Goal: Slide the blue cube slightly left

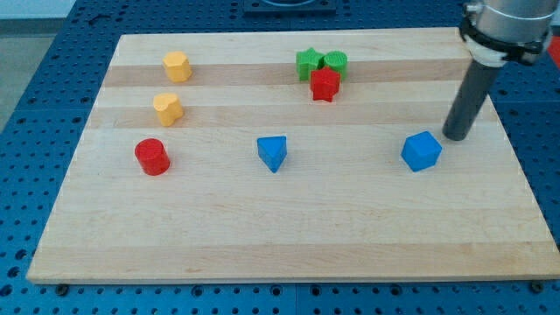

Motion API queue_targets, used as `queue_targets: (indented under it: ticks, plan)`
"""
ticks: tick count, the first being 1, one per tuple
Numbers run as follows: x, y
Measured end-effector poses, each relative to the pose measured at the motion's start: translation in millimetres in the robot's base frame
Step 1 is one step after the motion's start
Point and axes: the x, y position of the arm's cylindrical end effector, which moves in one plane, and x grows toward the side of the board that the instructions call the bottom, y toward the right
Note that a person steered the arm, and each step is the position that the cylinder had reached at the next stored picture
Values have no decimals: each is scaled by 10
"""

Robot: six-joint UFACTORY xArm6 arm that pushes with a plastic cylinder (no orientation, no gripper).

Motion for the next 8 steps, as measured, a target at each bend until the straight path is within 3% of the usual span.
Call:
queue_targets:
  ticks: [2, 8]
  plan:
    - [375, -326]
    - [374, -562]
